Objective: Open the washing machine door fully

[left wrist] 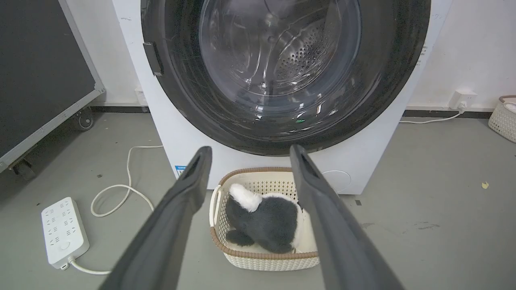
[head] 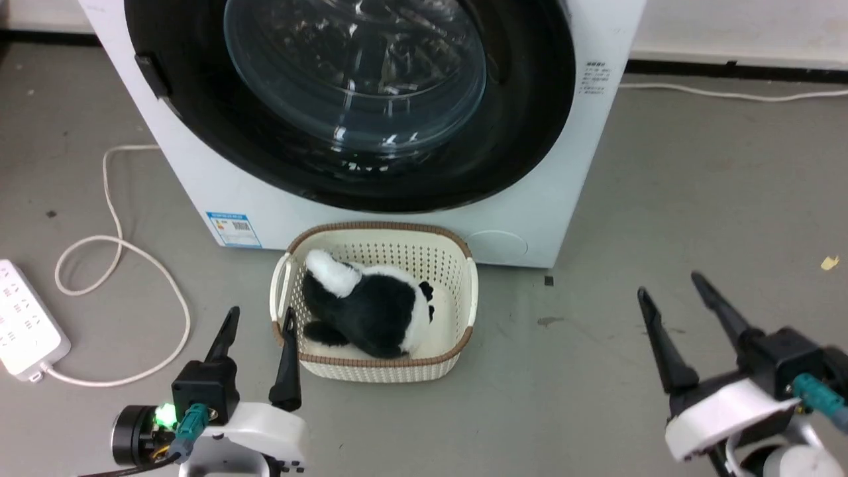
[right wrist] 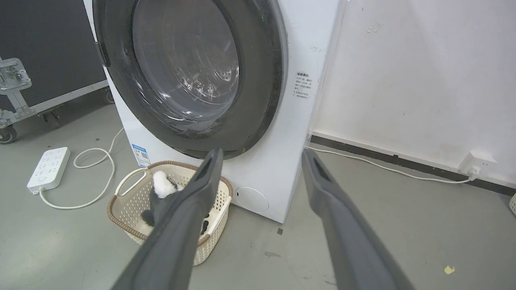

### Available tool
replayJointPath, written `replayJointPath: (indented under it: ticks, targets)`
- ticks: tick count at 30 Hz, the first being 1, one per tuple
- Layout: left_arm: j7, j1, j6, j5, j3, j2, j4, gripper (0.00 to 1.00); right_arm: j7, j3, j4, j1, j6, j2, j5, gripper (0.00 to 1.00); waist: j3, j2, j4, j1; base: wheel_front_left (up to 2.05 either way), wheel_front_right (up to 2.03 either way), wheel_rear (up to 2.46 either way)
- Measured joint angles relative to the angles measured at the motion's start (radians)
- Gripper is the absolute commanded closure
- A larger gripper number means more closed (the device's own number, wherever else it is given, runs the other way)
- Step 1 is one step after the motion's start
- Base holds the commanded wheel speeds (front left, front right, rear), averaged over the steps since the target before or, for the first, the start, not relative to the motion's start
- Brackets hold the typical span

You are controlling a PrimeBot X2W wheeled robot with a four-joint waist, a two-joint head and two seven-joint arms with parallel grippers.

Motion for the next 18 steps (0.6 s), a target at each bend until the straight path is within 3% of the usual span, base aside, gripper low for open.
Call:
replayJointPath:
  ticks: [7,8,9,10,18]
  targets:
    - [-0.012,-0.017,0.008,-0.006,-0.013,0.0,-0.01,0.0,-0.011,0.011,0.0,-0.07,0.0,-0.034,0.04,0.0,0.032,0.0,0.014,0.0,0.0,0.0,0.0]
    - [-0.016,-0.018,0.009,-0.008,-0.014,0.0,-0.01,0.0,-0.011,0.011,0.0,-0.081,0.0,-0.035,0.05,0.1,0.037,0.0,0.016,0.0001,0.0,0.0,0.0]
    - [-0.019,-0.021,0.011,-0.009,-0.014,0.0,-0.011,0.0,-0.011,0.011,0.001,-0.09,0.0,-0.035,0.061,0.66,0.041,0.0,0.017,0.0,0.0,0.0,0.0]
    - [-0.019,-0.024,0.012,-0.009,-0.016,0.0,-0.013,0.0,-0.011,0.01,0.002,-0.102,0.0,-0.036,0.072,1.0,0.046,0.0,0.019,0.0,0.0,0.0,0.0]
    - [-0.04,-0.052,0.029,-0.03,-0.039,0.0,-0.027,0.0,0.028,-0.013,0.016,-0.219,0.0,-0.05,0.215,1.0,0.097,0.0,0.041,0.0001,0.0,0.0,0.0]
